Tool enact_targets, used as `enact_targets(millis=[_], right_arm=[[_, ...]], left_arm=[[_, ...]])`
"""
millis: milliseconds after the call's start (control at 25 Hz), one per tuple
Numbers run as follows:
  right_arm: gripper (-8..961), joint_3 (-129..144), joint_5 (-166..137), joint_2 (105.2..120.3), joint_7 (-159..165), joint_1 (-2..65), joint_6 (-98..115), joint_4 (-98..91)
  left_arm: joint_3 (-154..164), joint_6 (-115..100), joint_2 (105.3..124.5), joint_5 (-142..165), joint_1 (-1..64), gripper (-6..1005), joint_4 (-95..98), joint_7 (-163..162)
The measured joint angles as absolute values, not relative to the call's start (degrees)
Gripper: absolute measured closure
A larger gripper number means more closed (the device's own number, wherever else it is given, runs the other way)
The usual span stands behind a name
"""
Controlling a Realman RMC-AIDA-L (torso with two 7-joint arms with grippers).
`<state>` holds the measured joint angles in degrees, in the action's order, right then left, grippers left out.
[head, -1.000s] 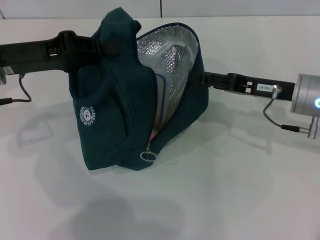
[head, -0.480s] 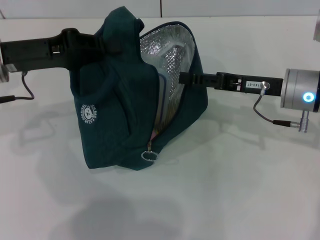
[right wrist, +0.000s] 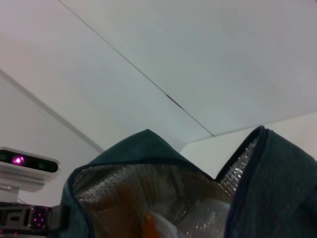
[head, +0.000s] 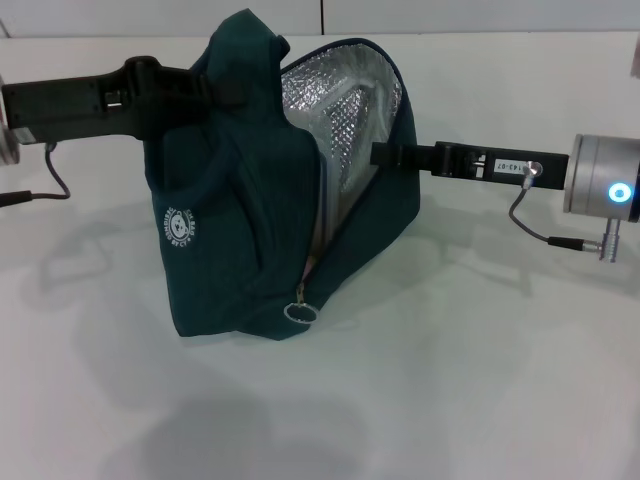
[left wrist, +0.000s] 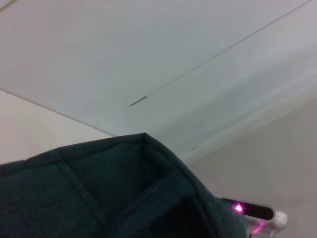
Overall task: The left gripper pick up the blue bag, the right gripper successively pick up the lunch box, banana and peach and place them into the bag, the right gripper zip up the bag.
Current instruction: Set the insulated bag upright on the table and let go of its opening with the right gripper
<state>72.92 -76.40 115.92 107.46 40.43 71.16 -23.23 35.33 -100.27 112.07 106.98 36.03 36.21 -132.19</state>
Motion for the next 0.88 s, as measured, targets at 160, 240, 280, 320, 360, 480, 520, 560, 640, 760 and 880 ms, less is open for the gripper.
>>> enact_targets(millis=[160,240,280,320,360,480,520,560,640,760,880], right_arm=[[652,72.5,-76.3,115.94,106.5,39.3,71.6,-24.8],[706,72.5,-76.2,115.98,106.4,38.2,72.1,-26.2],[724,72.4,-76.1,115.98,106.1,37.6,72.7,-27.0],[743,72.4,-75.7,115.94,105.6,36.6,73.4,-28.1],[761,72.4,-75.1,115.89,105.1,35.7,74.1,-29.0],[815,72.3,-72.3,115.59,103.4,31.8,77.3,-34.7],[832,72.3,-72.0,115.48,103.2,30.6,78.4,-36.7],[839,72.3,-71.8,115.43,103.2,29.7,79.2,-38.4],[853,72.3,-71.8,115.37,103.2,28.0,80.6,-41.4],[875,72.3,-71.8,115.35,103.3,26.3,83.1,-43.9],[880,72.5,-71.8,115.37,103.4,25.8,85.9,-43.5]], left_arm=[[35.3,-100.3,112.14,106.9,36.0,959,36.2,-132.2],[35.3,-100.3,112.17,106.9,36.0,959,36.2,-132.2],[35.3,-100.4,112.22,106.9,36.0,959,36.2,-132.3],[35.3,-100.4,112.36,106.6,36.0,958,36.2,-132.4],[35.3,-100.5,112.41,106.4,36.0,958,36.2,-132.5],[35.3,-101.2,112.95,104.8,35.9,958,35.6,-132.7],[35.3,-101.3,113.05,104.5,35.9,958,35.0,-132.7],[35.2,-101.3,113.16,104.2,35.8,958,34.0,-132.6],[35.3,-101.3,113.47,104.1,35.8,958,31.9,-132.0],[35.3,-100.7,114.4,104.3,35.7,958,30.0,-130.9],[35.3,-99.6,115.59,104.9,35.5,958,28.4,-129.9]])
